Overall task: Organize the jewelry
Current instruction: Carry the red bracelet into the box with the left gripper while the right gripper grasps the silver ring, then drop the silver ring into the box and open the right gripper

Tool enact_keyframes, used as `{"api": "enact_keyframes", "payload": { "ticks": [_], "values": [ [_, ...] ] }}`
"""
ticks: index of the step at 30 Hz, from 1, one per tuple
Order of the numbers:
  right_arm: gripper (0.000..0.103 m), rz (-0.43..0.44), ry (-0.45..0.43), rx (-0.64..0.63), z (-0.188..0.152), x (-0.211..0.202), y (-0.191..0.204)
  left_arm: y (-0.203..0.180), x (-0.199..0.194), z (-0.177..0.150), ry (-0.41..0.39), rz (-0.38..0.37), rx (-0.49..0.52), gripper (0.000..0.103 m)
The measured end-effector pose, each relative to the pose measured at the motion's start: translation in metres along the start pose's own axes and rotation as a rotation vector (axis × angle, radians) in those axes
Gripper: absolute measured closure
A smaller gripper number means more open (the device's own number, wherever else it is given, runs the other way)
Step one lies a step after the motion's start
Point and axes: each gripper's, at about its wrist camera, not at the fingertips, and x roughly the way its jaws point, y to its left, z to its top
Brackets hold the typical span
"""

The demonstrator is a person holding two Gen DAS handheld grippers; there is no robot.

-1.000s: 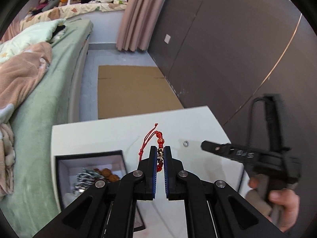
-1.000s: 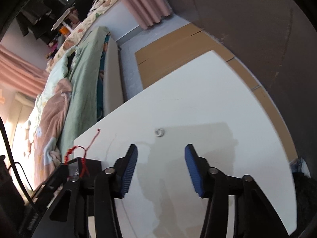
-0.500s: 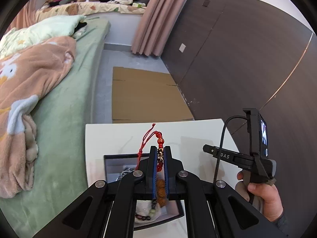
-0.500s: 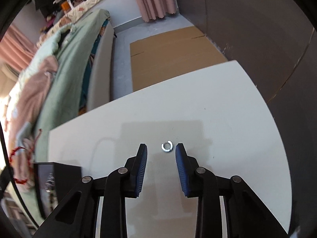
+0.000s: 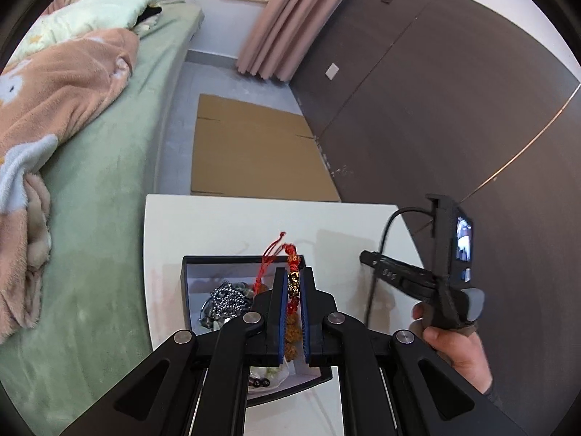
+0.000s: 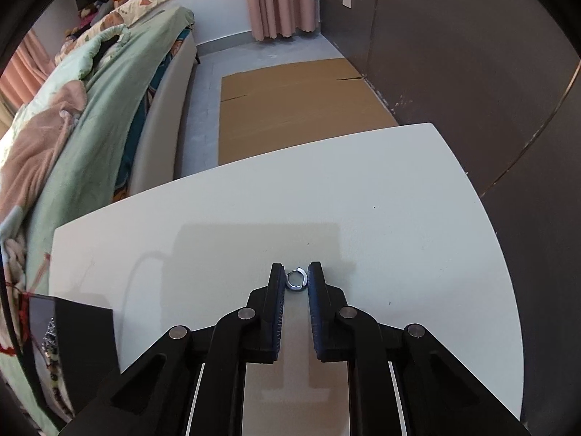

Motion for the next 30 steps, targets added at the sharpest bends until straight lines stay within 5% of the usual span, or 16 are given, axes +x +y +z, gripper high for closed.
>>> {"api": "enact_keyframes", "payload": {
  "ticks": [9,10,12,13,14,30],
  "values": [
    [0.088,0.170,0.001,0.090,-0.008,-0.022,-0.006,-0.001,-0.003,-0.007,-0.018,0.046,0.003,0.092],
    [0.088,0.192,-0.007,0.093,-0.010,-0.027,-0.004,-0.001,-0.004,-0.007,-0.021,0.047,0.003,0.083],
    [0.088,0.241,-0.029,0.094,-0.015,-0.037,-0.001,0.001,-0.009,-0.008,-0.035,0.047,-0.001,0.041],
    [0.088,0.260,-0.040,0.091,-0.016,-0.041,0.001,0.002,-0.012,-0.009,-0.045,0.045,-0.006,0.009],
    [0.088,0.284,-0.053,0.088,-0.018,-0.045,0.003,0.003,-0.015,-0.009,-0.060,0.042,-0.013,0.000],
    [0.088,0.647,-0.161,-0.067,-0.052,-0.102,0.082,0.033,-0.050,-0.018,-0.169,0.118,-0.094,0.000]
  ]
}}
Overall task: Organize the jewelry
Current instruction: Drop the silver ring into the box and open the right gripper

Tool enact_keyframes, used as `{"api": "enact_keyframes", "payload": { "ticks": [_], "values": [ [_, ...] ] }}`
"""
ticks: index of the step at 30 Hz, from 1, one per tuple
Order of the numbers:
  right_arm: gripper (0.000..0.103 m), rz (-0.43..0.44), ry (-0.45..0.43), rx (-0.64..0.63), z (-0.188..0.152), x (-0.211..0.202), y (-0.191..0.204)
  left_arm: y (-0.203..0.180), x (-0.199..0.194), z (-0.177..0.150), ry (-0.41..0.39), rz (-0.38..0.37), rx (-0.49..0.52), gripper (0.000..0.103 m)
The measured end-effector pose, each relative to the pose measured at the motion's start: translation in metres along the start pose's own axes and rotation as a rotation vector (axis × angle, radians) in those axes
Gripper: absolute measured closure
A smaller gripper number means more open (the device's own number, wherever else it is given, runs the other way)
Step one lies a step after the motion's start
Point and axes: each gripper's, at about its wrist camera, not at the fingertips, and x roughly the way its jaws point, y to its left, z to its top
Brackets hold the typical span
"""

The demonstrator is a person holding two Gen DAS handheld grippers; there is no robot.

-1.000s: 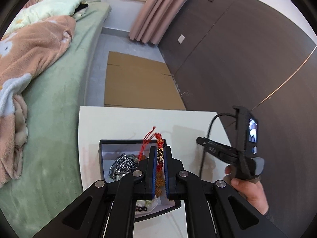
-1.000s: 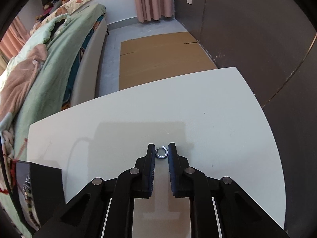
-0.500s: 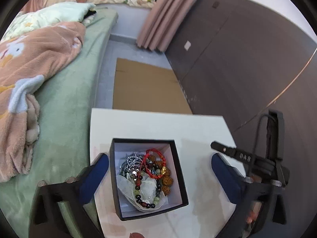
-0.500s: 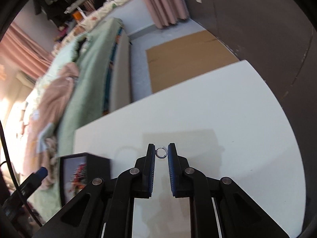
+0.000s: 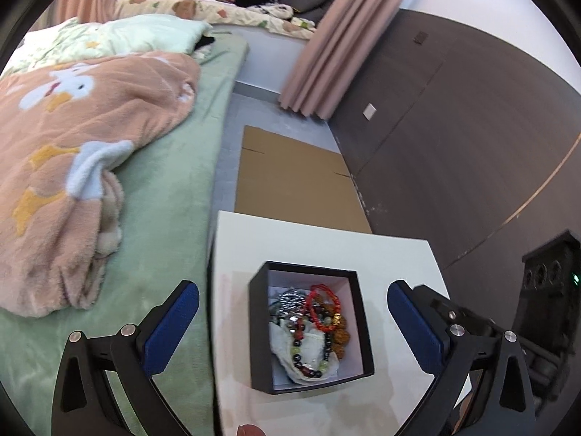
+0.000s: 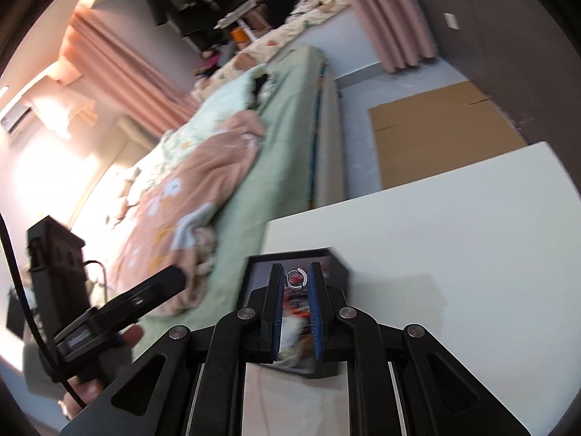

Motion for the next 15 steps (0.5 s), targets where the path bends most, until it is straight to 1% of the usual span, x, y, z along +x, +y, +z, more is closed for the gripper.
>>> {"api": "enact_keyframes", "payload": {
  "ticks": [1,2,4,5,6,11,15],
  "values": [
    [0.086,0.021,0.005,-0.004,-0.002,0.001,0.004,0.003,-0.003,0.000,-0.007,0.003,-0.012,0.000],
    [0.080,0.052,0.020,-0.006,-0.003,0.004,0.008,0.005,-0.004,0.000,-0.013,0.004,-0.019,0.000],
    [0.034,0.081,0.014,-0.001,-0.007,0.004,0.011,0.009,-0.009,-0.001,-0.026,0.007,-0.033,0.000],
    [0.027,0.077,-0.003,0.001,-0.009,0.002,0.011,0.010,-0.012,-0.002,-0.031,0.009,-0.035,0.000],
    [0.023,0.064,-0.020,0.005,-0.011,-0.001,0.011,0.011,-0.013,-0.003,-0.034,0.011,-0.035,0.000],
    [0.023,0.045,-0.045,0.061,-0.014,-0.018,-0.005,0.009,-0.020,-0.008,-0.042,0.012,-0.026,0.000],
    [0.023,0.014,-0.060,0.064,-0.017,-0.034,-0.012,0.005,-0.024,-0.011,-0.046,0.009,-0.006,0.000]
  ]
}}
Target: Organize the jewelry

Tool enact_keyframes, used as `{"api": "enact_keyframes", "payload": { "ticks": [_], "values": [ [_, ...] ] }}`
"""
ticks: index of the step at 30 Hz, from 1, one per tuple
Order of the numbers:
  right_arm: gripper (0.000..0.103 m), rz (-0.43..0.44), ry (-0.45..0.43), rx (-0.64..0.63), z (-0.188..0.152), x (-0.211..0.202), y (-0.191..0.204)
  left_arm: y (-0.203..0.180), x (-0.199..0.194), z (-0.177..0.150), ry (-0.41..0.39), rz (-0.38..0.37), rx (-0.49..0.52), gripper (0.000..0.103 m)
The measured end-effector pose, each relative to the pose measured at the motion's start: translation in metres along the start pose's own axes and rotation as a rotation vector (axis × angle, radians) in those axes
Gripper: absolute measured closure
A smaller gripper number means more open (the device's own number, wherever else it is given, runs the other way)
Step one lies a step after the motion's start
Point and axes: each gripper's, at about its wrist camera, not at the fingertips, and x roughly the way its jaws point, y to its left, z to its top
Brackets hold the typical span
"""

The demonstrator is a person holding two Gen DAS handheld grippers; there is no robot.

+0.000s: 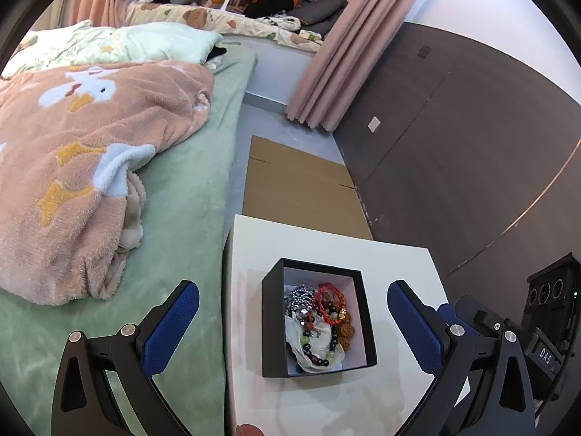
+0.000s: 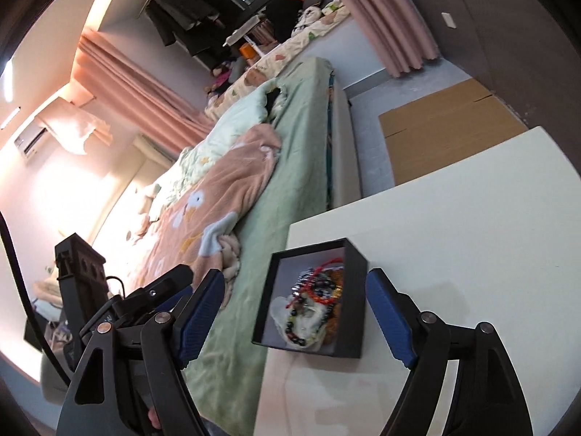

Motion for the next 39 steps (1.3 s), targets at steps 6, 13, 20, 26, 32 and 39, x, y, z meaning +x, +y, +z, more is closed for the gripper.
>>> {"api": "enact_keyframes", "payload": {
  "ticks": [6,13,20,26,32,39],
  "values": [
    [0.023,-0.099,-0.020,-0.005,-0.005,-0.021,-0.009,-0.014,-0.010,-0.010,-0.022,-0.002,0.041,0.000],
    [0.023,-0.199,-0.030,-0.054,-0.011,-0.046,-0.011,-0.038,-0.020,-0.023,-0.041,0.025,0.139,0.000],
    [0.023,-0.236,-0.024,-0.093,-0.017,-0.059,-0.013,-0.053,-0.028,-0.033,-0.083,0.045,0.173,0.000],
    [0.021,-0.253,-0.026,-0.103,-0.019,-0.074,-0.016,-0.067,-0.032,-0.045,-0.113,0.039,0.216,0.000],
    [0.000,-0.312,-0.036,-0.146,-0.024,-0.085,-0.018,-0.072,-0.032,-0.050,-0.138,0.024,0.241,0.000],
    [0.000,-0.310,-0.014,-0.137,-0.024,-0.090,-0.024,-0.076,-0.029,-0.050,-0.135,0.028,0.247,0.000]
  ]
}}
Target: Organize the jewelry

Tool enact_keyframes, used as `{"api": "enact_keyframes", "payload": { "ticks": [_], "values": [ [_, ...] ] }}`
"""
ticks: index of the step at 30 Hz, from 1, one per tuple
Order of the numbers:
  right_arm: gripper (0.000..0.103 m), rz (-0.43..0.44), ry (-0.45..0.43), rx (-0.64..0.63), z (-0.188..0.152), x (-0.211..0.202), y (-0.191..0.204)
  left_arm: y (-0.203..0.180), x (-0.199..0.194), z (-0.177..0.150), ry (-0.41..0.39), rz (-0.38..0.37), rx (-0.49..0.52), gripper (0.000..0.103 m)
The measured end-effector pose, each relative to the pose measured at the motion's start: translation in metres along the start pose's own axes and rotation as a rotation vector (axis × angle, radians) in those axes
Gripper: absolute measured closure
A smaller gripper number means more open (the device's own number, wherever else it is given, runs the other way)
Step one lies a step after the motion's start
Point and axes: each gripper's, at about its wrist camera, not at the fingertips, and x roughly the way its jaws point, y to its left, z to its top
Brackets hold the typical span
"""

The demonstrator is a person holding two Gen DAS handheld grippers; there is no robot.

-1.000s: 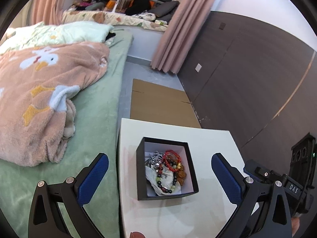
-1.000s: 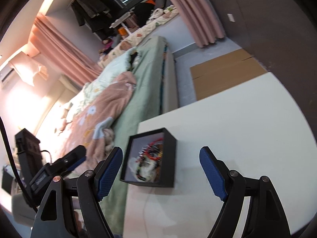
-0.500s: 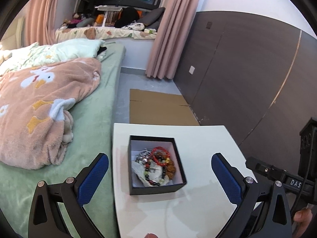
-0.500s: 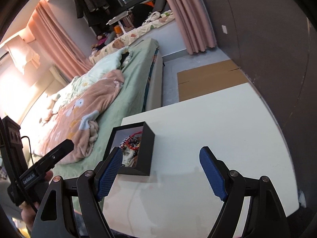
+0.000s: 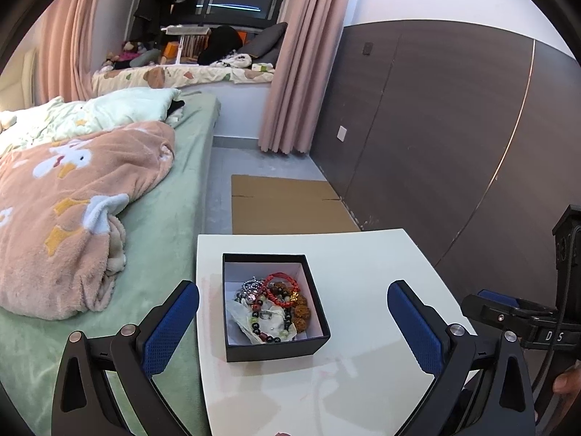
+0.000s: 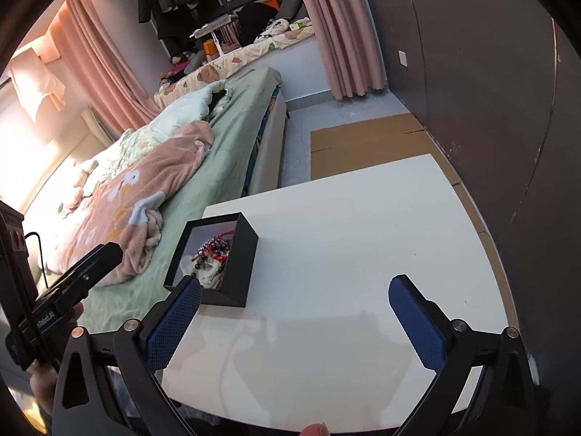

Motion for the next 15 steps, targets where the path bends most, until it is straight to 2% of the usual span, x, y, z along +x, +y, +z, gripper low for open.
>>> {"api": "enact_keyframes", "payload": {
  "ticks": [15],
  "values": [
    [0.000,0.025,-0.005,-0.016,0.0033,-0.0049,0.0047,0.0009,-0.0028,0.0026,-0.018,-0.004,-0.005,0.000]
  ]
}}
